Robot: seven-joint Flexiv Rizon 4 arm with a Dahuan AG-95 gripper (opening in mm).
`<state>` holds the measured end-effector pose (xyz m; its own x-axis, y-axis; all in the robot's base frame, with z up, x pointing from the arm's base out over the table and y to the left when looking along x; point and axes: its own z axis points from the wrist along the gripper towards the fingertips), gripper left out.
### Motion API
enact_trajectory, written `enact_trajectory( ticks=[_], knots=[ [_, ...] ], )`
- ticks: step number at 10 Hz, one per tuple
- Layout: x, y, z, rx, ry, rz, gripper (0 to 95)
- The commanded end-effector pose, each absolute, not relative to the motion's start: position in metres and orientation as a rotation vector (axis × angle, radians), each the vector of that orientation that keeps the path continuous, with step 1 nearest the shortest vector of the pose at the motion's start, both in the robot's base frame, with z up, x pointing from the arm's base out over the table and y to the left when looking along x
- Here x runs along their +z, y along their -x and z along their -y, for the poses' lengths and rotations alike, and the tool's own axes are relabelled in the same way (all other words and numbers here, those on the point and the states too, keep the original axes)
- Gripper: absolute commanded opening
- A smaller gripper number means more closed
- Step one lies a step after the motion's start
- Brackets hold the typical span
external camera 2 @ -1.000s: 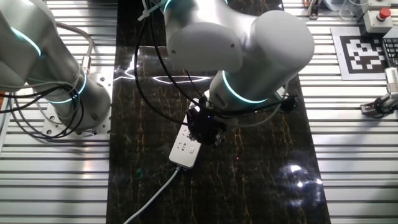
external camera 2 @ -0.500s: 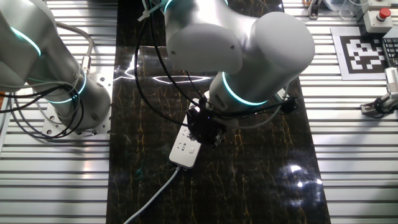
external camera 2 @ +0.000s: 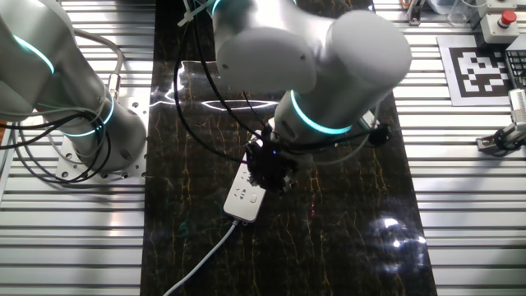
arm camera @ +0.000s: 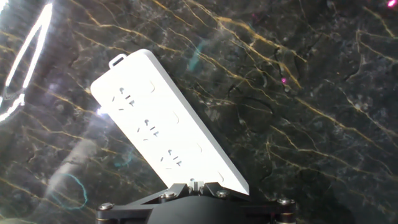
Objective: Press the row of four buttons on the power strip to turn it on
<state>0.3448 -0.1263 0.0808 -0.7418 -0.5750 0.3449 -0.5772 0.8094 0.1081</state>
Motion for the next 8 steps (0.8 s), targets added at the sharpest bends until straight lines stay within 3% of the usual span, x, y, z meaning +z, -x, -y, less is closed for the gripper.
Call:
enact_trajectory(
  ticks=[1,8],
  knots=[
    [0.0811,-0.3460,0.1269,0.008,-0.833,2.616,0.0],
    [0.0757,-0.3461,0.1320,0.000,-0.832,2.618,0.0]
  ],
)
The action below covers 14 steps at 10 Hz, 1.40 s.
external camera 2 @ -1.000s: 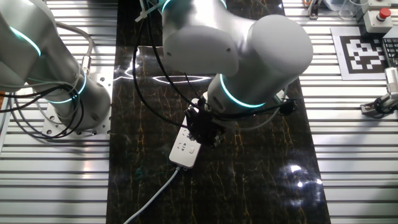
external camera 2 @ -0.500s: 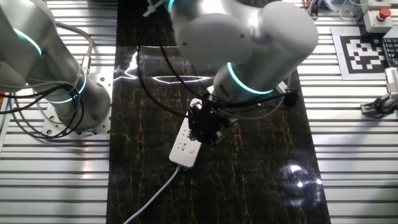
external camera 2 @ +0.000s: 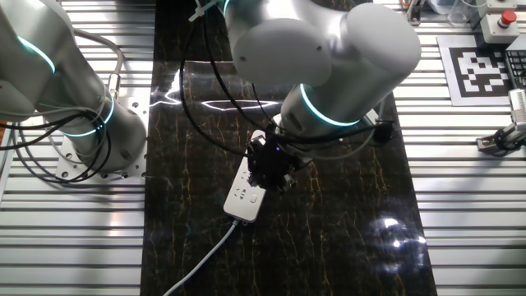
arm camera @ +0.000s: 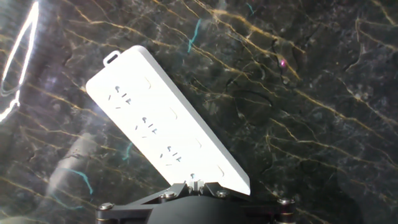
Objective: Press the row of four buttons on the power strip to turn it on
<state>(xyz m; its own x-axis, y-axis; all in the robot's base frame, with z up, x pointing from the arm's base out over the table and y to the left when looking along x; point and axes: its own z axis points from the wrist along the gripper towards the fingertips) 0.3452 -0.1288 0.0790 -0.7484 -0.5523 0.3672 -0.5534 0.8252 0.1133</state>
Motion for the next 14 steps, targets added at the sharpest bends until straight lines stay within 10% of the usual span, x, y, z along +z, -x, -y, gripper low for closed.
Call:
enact_trajectory(
  ticks=[1,14],
  knots=[
    [0.074,-0.346,0.135,-0.007,-0.835,2.620,0.0],
    [0.046,-0.340,0.146,-0.024,-0.848,2.617,0.0]
  ],
)
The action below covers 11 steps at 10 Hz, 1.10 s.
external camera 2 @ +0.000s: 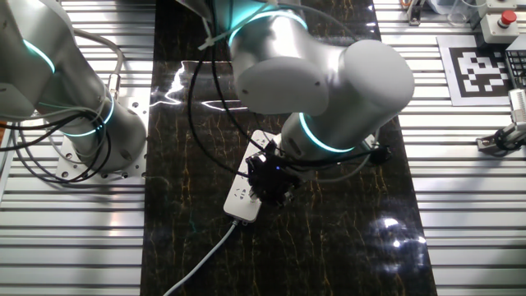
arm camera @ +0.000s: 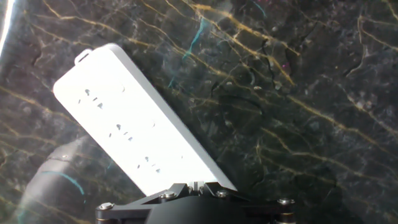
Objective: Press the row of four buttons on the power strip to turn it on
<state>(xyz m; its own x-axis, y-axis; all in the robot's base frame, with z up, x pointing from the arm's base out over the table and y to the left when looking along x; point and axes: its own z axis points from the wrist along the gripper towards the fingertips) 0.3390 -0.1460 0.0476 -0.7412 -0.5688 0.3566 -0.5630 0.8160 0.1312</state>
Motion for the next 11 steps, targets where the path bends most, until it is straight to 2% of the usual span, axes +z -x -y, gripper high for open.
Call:
enact_trajectory(
  ticks=[1,11],
  knots=[
    [0.045,-0.337,0.147,-0.027,-0.845,2.619,0.0],
    [0.032,-0.336,0.148,-0.027,-0.842,2.624,0.0]
  ],
)
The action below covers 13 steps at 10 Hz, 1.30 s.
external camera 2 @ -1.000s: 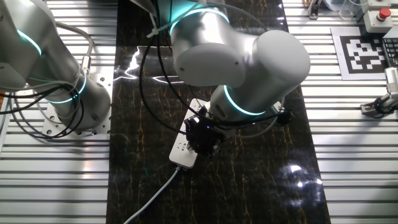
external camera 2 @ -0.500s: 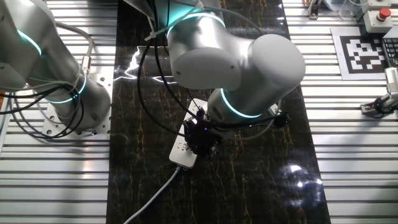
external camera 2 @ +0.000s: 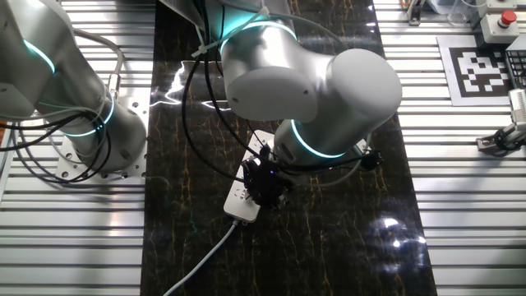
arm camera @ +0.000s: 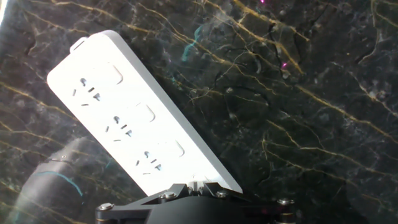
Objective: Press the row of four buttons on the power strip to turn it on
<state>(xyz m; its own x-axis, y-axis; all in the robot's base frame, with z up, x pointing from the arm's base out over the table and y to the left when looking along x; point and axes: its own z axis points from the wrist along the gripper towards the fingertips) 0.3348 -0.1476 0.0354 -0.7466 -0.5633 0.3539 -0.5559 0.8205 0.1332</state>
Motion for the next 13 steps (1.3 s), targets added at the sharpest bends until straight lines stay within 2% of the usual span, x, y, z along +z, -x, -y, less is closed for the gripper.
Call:
enact_trajectory(
  ticks=[1,10,13],
  knots=[
    [0.0308,-0.3363,0.1475,-0.029,-0.843,2.623,0.0],
    [0.0220,-0.3404,0.1429,-0.039,-0.857,2.608,0.0],
    [0.0295,-0.3384,0.1445,-0.078,-0.861,2.612,0.0]
  ],
)
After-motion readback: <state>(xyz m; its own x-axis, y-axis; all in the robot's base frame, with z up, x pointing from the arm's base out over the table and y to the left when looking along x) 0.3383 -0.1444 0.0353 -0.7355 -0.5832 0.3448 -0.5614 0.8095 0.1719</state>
